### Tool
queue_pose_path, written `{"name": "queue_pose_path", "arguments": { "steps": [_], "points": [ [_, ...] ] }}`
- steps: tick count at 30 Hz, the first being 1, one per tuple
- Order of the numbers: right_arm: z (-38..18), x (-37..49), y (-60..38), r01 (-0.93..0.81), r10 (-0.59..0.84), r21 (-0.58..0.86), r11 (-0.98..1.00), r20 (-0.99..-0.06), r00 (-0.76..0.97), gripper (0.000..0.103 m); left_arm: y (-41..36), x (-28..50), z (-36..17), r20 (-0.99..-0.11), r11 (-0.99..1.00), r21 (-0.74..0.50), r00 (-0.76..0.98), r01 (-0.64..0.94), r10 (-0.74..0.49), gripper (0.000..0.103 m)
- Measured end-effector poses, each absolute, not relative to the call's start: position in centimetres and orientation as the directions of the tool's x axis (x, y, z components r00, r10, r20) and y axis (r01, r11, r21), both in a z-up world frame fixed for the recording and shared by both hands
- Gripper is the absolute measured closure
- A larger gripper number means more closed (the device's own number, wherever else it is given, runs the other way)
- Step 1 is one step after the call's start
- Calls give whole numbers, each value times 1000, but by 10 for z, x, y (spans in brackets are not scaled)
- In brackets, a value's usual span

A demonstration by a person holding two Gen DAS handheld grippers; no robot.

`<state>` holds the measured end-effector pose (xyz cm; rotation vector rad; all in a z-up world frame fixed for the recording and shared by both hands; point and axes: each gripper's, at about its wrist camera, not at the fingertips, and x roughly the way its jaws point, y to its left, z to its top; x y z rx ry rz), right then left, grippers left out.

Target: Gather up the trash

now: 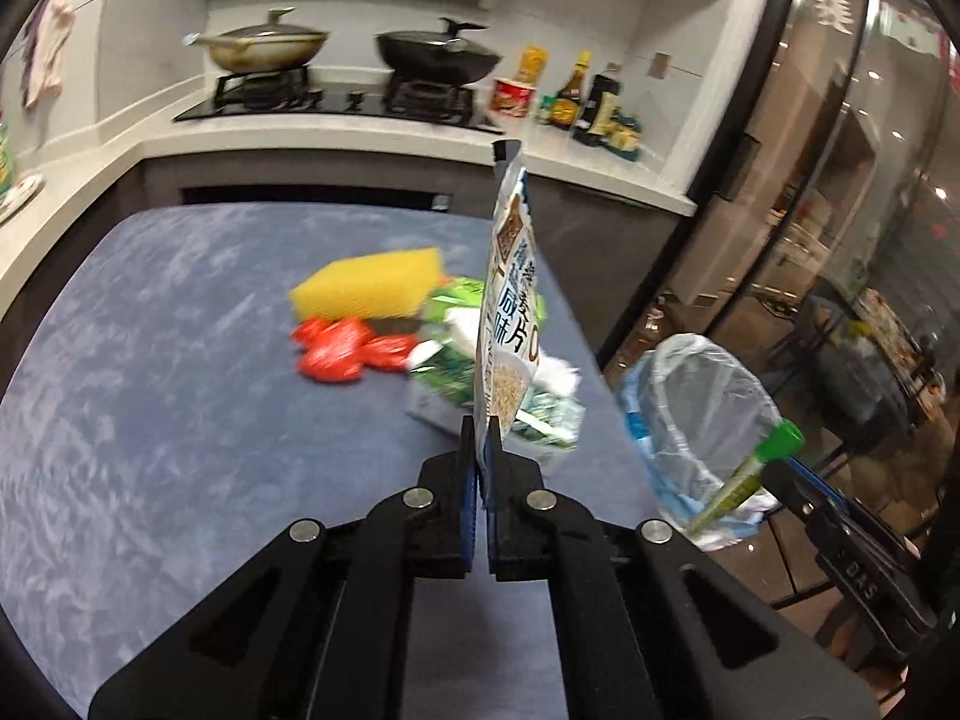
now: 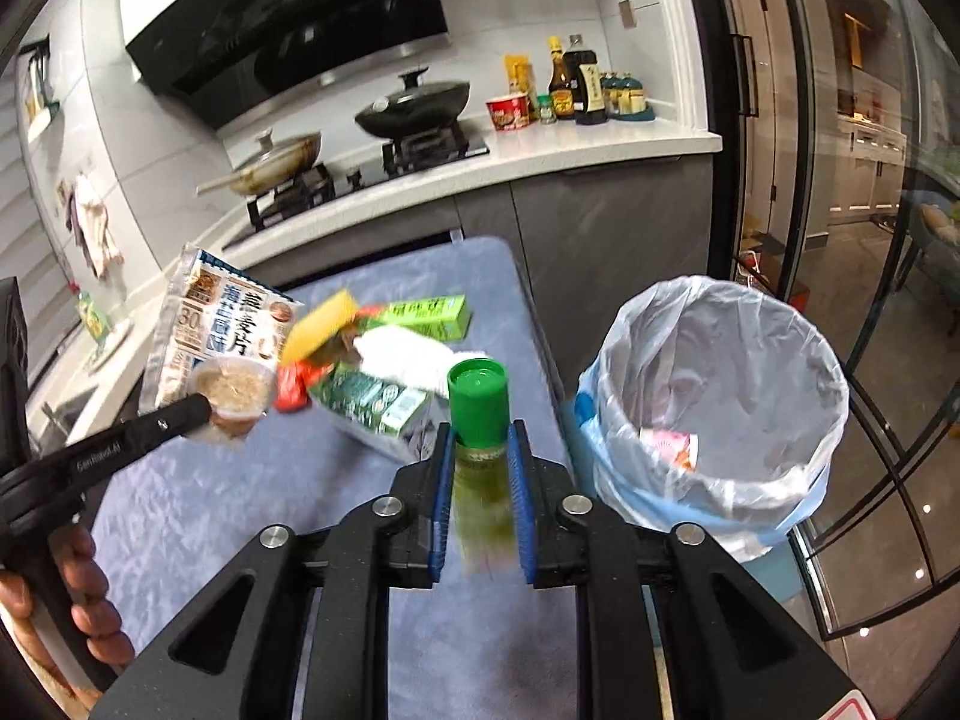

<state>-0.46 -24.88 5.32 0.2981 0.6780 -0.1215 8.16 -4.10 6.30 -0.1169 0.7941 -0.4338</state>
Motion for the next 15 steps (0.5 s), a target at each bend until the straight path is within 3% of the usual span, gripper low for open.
{"name": "queue_pose_path", "arguments": {
  "steps": [3,8,14,15],
  "points": [
    [59,-3,-258,212,-19,238,948,-622,783,102,-58,81,68,-660,892,-263,606,368,-444,101],
    [26,8,-267,198,21,236,951,-693,721,101,-77,85,68,-663,888,-250,601,385,-447,101],
    [-12,-2,-269,222,22,223,949,-752,659,65,-72,85,55,-688,892,-256,578,373,-439,101],
    [-16,-2,-266,218,19,213,952,-756,655,63,-70,84,53,-692,892,-260,573,369,-439,101]
  ]
}}
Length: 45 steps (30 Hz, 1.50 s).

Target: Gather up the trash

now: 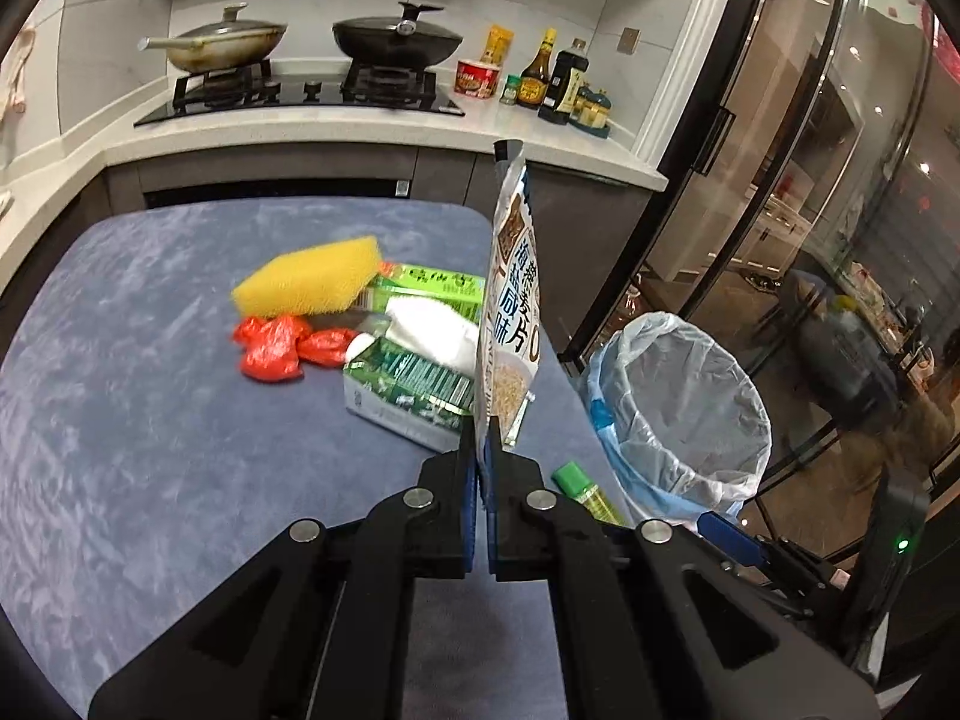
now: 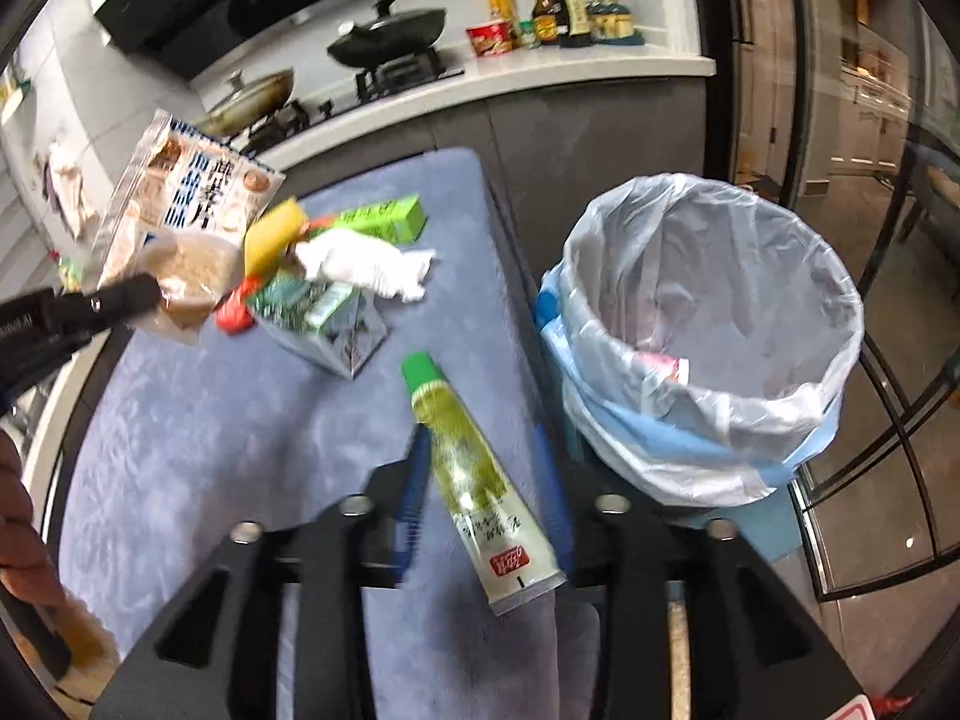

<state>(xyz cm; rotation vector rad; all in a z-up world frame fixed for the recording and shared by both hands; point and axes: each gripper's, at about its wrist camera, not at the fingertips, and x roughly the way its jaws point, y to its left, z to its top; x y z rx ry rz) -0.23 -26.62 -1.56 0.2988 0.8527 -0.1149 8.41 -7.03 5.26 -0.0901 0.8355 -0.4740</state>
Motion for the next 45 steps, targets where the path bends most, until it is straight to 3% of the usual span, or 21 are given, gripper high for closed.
{"name": "queue_pose_path", "arguments": {
  "steps": [3,12,20,28,37,45],
  "points": [
    [-27,3,-259,201,13,182,963,-772,635,57,-66,84,47,-704,896,-259,565,360,-430,101],
    [-57,30,-251,170,35,160,972,-822,569,57,-51,79,42,-718,907,-256,562,335,-411,101],
    [-59,31,-248,182,1,126,975,-826,563,72,-46,78,38,-724,909,-261,557,324,-407,101],
    [-37,20,-250,186,39,190,964,-793,608,74,-56,76,41,-719,900,-265,552,345,-424,101],
    [9,10,-297,303,-48,222,927,-730,682,74,-115,83,57,-692,846,-260,522,465,-499,101],
    [6,18,-378,468,-162,219,856,-747,645,74,-212,101,47,-693,752,-290,412,592,-592,101]
  ]
}}
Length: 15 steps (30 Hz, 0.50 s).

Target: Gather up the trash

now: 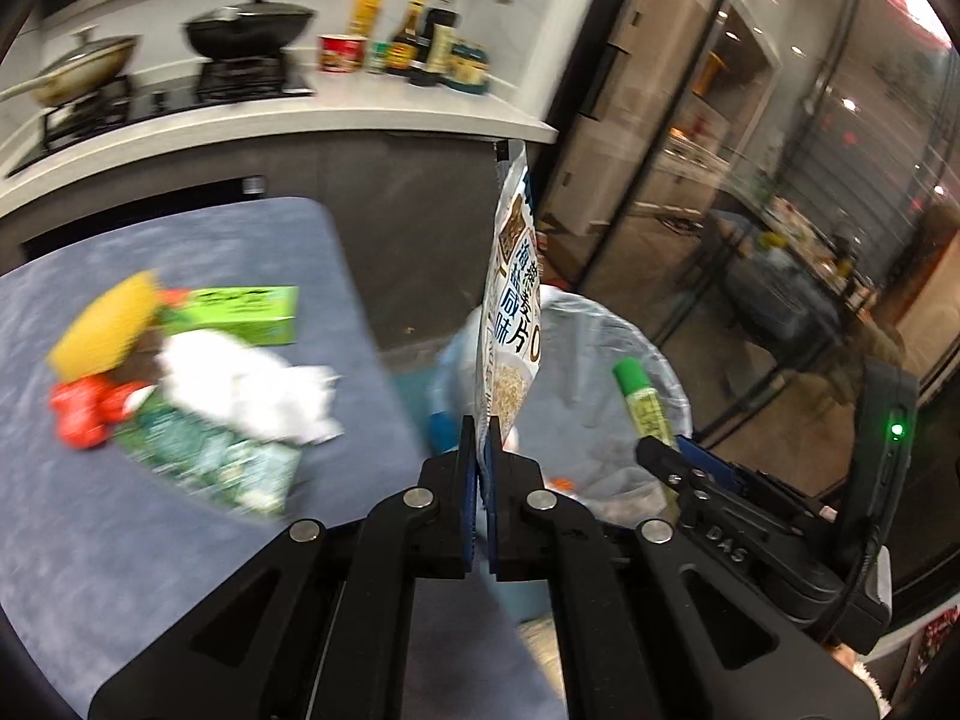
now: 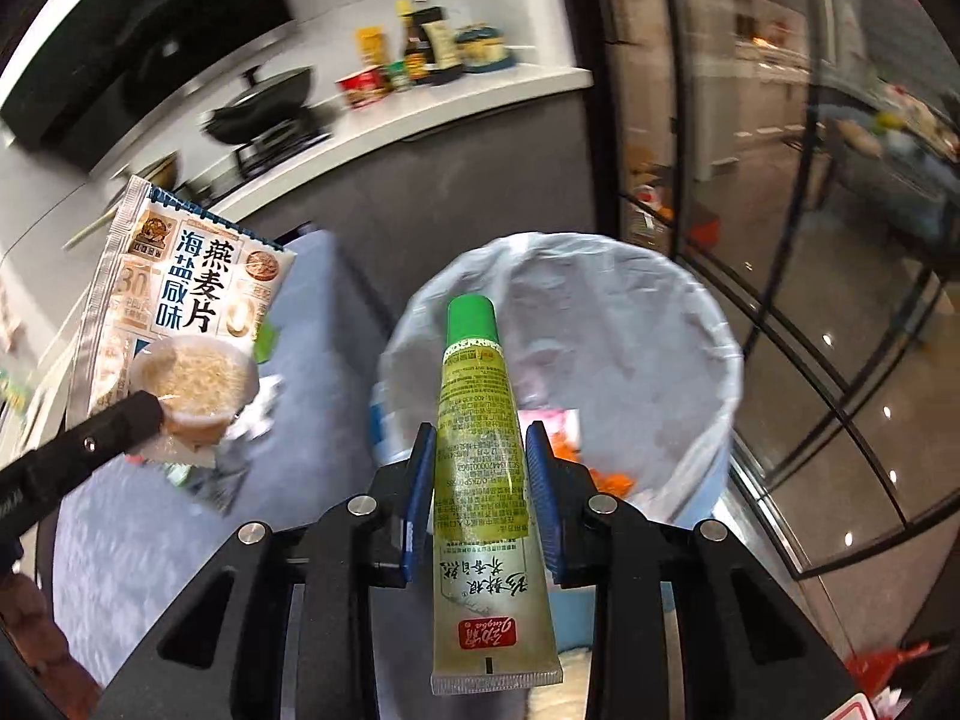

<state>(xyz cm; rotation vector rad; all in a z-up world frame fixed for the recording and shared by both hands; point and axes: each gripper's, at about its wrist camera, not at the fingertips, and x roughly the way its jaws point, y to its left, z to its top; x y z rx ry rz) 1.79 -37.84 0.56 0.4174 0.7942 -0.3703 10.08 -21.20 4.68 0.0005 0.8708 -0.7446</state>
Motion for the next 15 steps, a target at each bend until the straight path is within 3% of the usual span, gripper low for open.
{"name": "queue_pose_path", "arguments": {
  "steps": [10,13,15],
  "points": [
    [-20,39,-419,516,-199,199,833,-763,615,70,-302,122,10,-749,714,-284,317,640,-582,99],
    [-14,38,-419,516,-229,181,837,-741,631,57,-307,125,6,-753,722,-286,318,630,-576,89],
    [-8,38,-415,517,-259,150,843,-729,634,56,-305,125,9,-745,733,-269,347,624,-569,78]
  ]
}}
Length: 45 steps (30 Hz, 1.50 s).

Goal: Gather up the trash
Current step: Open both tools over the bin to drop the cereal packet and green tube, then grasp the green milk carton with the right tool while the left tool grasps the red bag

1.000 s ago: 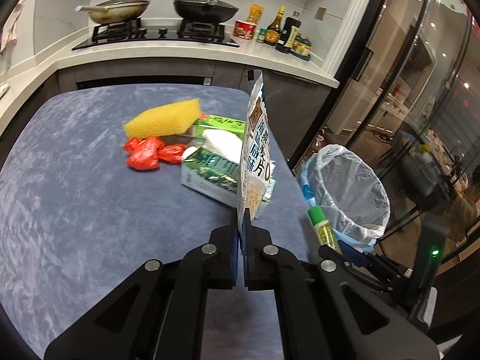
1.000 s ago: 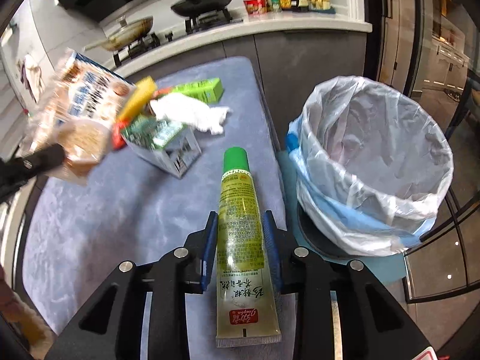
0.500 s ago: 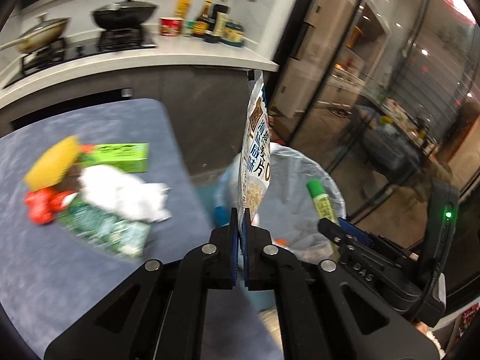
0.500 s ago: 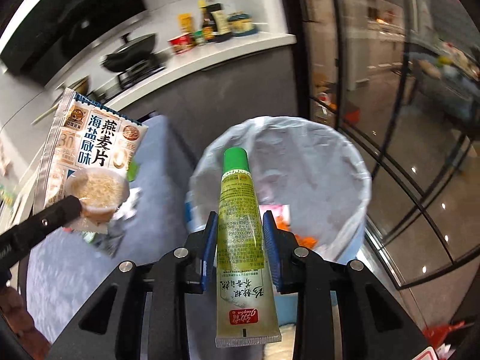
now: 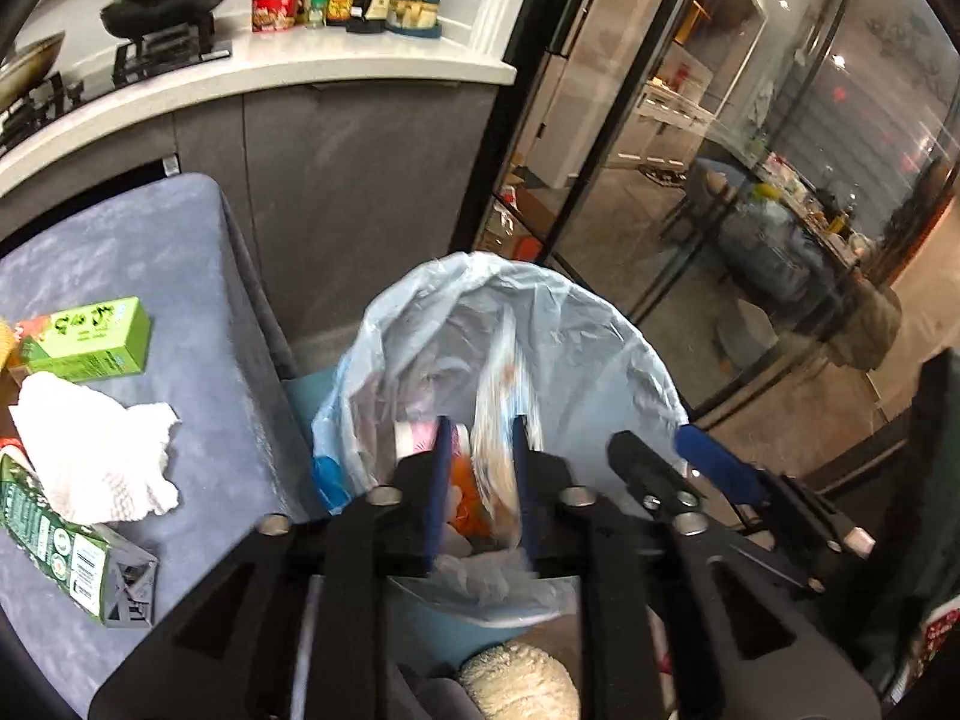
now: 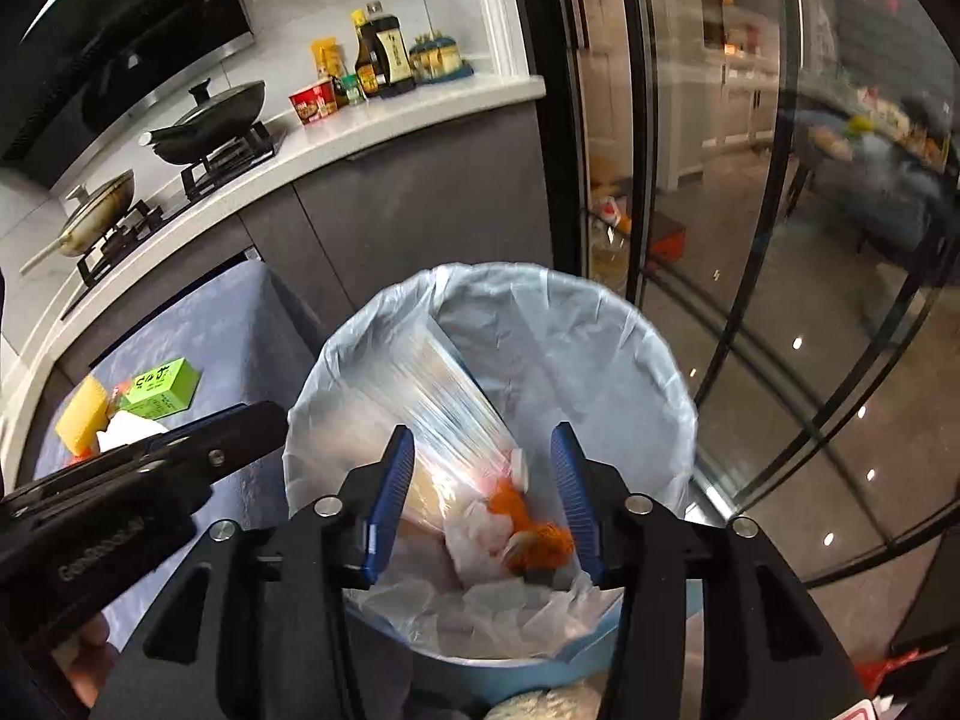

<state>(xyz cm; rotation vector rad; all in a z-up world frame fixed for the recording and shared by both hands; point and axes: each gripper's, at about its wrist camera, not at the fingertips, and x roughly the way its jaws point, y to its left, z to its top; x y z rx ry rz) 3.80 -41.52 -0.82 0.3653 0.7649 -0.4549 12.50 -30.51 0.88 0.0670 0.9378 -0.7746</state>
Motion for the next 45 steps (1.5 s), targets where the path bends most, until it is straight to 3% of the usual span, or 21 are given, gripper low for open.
{"name": "queue_pose_path", "arguments": {
  "steps": [3,21,25,31,37,43,45],
  "points": [
    [-3,35,-412,509,-253,161,846,-719,648,56,-295,121,14,-737,746,-258,375,614,-563,70],
    [9,30,-328,353,-110,199,914,-715,690,56,-134,124,22,-749,895,-266,507,359,-426,64],
    [5,40,-295,269,-51,194,943,-717,695,48,-95,125,16,-759,919,-254,527,302,-383,58],
    [0,61,-254,167,15,183,969,-718,696,46,-42,130,4,-769,949,-248,555,196,-316,51],
    [-8,84,-227,86,65,172,981,-718,693,32,-10,142,-7,-780,962,-243,565,121,-268,49],
    [-16,111,-208,5,100,143,990,-716,691,28,11,161,-17,-787,967,-244,568,73,-241,48],
    [-22,120,-203,-26,122,143,989,-722,681,28,13,166,-20,-788,969,-236,571,69,-232,41]
  ]
}}
